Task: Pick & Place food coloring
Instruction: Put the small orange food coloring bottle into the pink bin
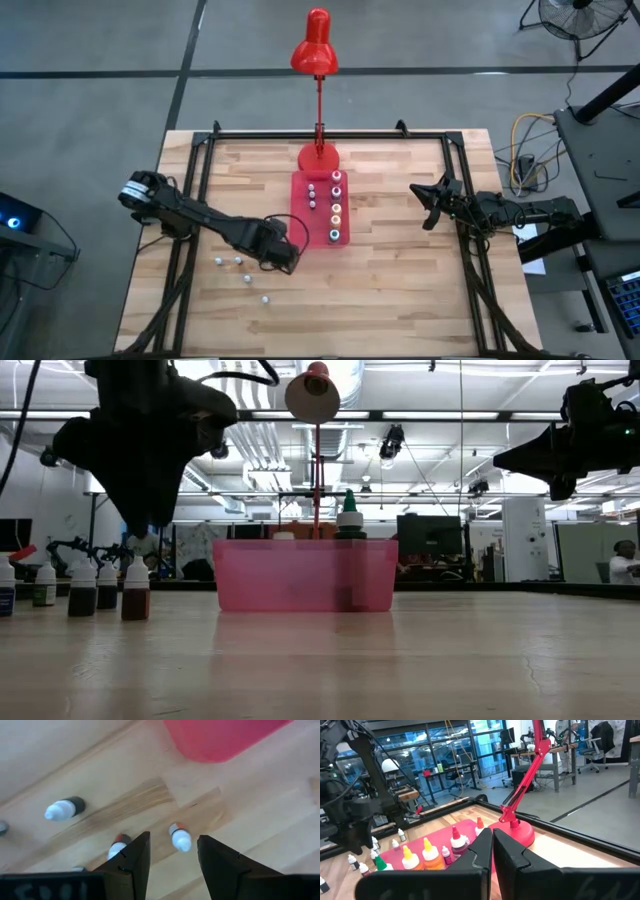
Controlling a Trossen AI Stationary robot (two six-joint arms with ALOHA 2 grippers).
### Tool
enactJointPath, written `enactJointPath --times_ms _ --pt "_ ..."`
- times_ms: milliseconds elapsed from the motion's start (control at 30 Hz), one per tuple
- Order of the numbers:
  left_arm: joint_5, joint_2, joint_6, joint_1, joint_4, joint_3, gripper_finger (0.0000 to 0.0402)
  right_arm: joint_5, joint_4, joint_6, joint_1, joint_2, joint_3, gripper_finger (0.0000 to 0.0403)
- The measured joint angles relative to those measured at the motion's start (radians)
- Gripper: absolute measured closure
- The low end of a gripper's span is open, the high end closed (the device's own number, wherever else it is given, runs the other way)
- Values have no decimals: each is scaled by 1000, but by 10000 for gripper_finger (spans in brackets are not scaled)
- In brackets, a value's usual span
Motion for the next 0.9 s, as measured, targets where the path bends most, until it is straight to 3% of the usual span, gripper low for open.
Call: enactJointPath --times_ms 400,900 --pt "-61 184 34 -41 -181 204 266 -1 0 0 0 1 0 394" --pt "-42 207 14 -46 -159 162 266 0 0 0 0 0 0 394"
